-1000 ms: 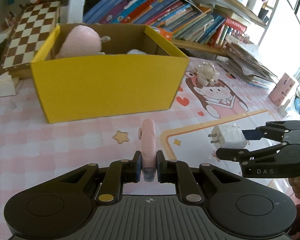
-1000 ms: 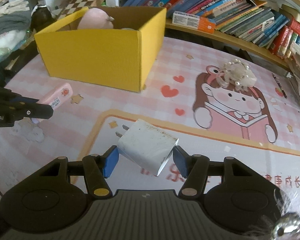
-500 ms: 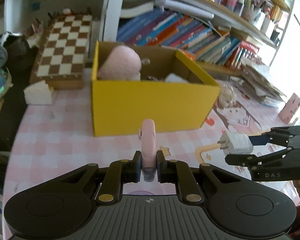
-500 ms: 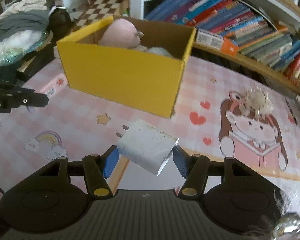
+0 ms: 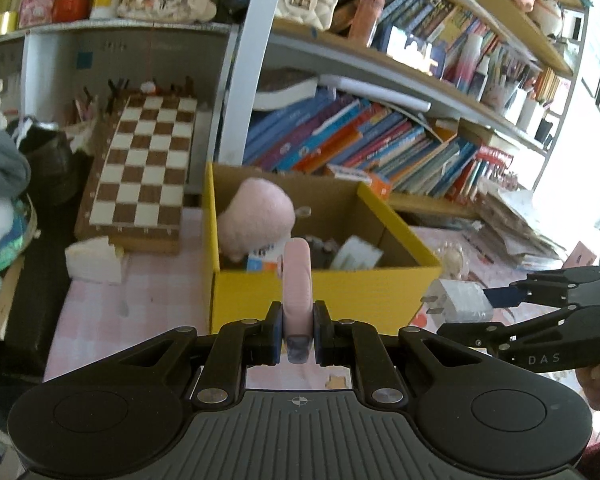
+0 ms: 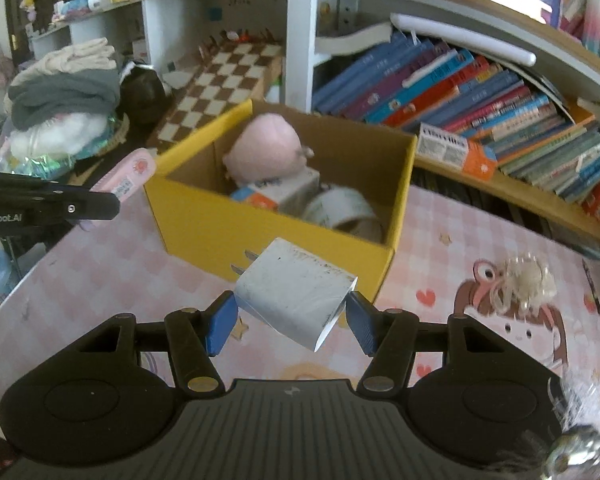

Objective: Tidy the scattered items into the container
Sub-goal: 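Carry the pink eraser and white charger with both tools over the yellow box, then lower both tools into the yellow box and open them, releasing both items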

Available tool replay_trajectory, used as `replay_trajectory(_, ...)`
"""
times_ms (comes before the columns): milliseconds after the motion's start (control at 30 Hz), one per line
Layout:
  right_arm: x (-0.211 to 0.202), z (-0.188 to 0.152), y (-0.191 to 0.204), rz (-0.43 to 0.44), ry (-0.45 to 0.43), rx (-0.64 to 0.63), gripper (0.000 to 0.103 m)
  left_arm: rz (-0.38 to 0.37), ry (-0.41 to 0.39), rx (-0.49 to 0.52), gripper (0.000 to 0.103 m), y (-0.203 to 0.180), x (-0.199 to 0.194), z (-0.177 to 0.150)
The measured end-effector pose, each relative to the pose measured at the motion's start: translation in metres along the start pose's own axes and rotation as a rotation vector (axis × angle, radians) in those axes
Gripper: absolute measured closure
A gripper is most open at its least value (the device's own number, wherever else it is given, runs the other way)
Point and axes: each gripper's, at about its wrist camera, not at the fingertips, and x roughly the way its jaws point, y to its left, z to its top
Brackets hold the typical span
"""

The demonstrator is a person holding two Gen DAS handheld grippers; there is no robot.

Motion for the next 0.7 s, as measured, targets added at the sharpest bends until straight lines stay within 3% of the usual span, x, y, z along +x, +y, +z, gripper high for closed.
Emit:
replay_trajectory(433,0.008,0.045,-0.009,0.000,-0.035,-0.075,0.045,-0.013,-0.021,0.116,0.090,-0.004,0.015,0.038)
replay_trajectory(700,0.028,0.065,-0.017,-0.002,-0.025,-0.065,0.045,-0.026,-0.031,0.133,0.090,-0.013,0.042,0.056)
